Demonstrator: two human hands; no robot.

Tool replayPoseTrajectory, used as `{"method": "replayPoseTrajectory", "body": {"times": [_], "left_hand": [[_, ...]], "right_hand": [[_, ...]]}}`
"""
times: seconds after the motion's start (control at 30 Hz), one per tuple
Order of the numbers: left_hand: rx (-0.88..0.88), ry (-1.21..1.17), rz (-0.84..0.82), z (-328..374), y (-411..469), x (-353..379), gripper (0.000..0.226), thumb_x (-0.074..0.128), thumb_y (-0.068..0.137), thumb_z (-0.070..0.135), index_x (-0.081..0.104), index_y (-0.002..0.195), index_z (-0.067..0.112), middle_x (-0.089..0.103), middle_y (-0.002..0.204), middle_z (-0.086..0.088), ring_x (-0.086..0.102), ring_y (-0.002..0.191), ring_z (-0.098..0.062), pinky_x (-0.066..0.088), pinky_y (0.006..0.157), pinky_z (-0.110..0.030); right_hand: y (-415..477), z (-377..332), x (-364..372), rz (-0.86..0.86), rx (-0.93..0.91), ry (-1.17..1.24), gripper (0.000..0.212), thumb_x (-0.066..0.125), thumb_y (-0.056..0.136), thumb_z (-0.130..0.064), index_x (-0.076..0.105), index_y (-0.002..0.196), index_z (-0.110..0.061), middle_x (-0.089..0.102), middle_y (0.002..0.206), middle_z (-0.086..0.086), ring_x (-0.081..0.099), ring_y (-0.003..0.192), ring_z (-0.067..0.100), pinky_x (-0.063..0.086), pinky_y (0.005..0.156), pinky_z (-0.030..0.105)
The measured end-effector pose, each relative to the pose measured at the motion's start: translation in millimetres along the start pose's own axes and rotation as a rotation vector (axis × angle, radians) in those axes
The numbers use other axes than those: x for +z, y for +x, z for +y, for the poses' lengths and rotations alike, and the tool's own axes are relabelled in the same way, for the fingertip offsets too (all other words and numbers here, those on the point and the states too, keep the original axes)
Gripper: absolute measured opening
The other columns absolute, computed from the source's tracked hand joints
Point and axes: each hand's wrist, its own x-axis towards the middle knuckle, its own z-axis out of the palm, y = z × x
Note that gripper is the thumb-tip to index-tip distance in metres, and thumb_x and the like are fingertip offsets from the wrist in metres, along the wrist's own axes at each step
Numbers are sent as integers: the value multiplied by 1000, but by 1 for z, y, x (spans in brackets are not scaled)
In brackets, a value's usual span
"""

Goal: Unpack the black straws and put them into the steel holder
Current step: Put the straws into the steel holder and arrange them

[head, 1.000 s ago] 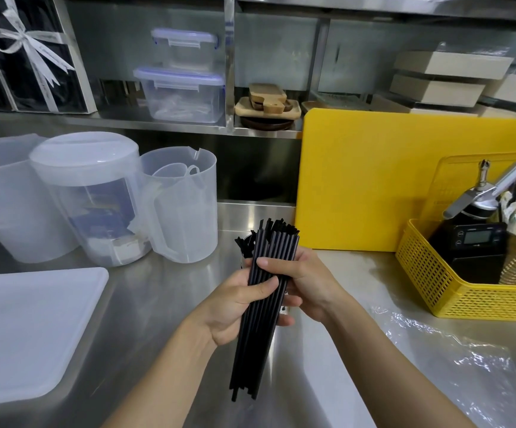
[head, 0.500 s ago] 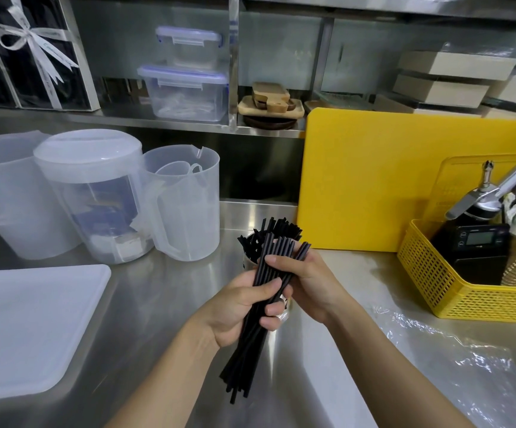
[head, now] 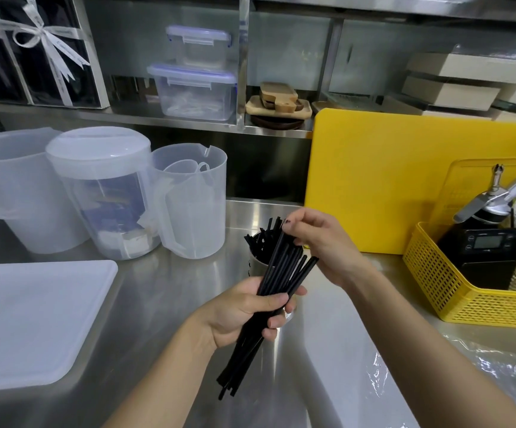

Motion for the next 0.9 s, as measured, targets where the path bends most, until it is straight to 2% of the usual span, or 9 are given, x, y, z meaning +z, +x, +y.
{"method": "replayPoseTrajectory", "body": {"times": [0.17,0.27,0.33,0.4,0.47,0.57,0.67,0.77,0.9], "left_hand": [[-84,44,132,-3,-12,-14,20,56,88,16,55,105,6,44,67,3,35,45,-5,30,38,-15],[-29,-7,333,5,-16,-22,22,59,81,27,50,88,9,39,59,5,28,39,-2,22,31,-12],[102,-164,527,15,-11,-25,27,61,76,32,40,74,15,37,52,7,28,34,-1,21,28,-12],[252,-308,685,24,-5,-27,27,59,82,32,41,73,15,46,51,5,44,34,-4,36,30,-15],[367,-381,742,33,1,-29,24,53,89,29,47,87,6,65,72,-10,69,57,-16,56,49,-26],[494,-497,726,45,5,-29,36,49,93,29,46,107,-4,68,93,-22,73,80,-25,60,65,-37],[624,-595,817,53,5,-30,22,52,92,25,52,90,3,63,64,-8,66,53,-13,59,58,-33],[689,-587,941,55,4,-30,24,53,92,24,47,73,12,38,57,2,37,36,-5,47,44,-19],[738,-564,1041,48,13,-22,25,54,92,29,47,72,15,35,53,5,33,37,-5,41,41,-18]], "right_hand": [[12,-19,-22,540,-116,316,17,46,87,1,45,74,-10,42,48,-1,33,33,6,22,37,15],[6,-23,-29,706,-248,232,17,46,89,-1,42,77,-13,54,46,-2,51,32,13,32,31,17],[-4,-18,-18,648,-317,180,20,48,90,1,42,76,-12,60,49,2,60,40,17,42,33,22],[-14,-5,-3,509,-335,92,23,51,86,7,43,75,-11,61,52,5,61,42,20,45,36,25],[-22,11,14,325,-310,-6,23,54,84,8,47,77,-12,60,57,12,59,43,23,46,38,27],[-29,35,35,81,-252,-189,14,57,80,-4,53,84,-18,60,59,11,56,48,29,47,45,36],[-32,46,47,-55,-211,-340,7,55,77,-15,60,82,-13,64,60,6,58,55,25,49,57,39],[-34,41,54,50,-94,-66,8,56,81,-11,61,75,-9,59,58,-4,55,55,13,45,54,29],[-27,40,70,348,226,441,22,49,93,-26,59,86,-7,60,65,4,55,61,16,43,61,27]]}}
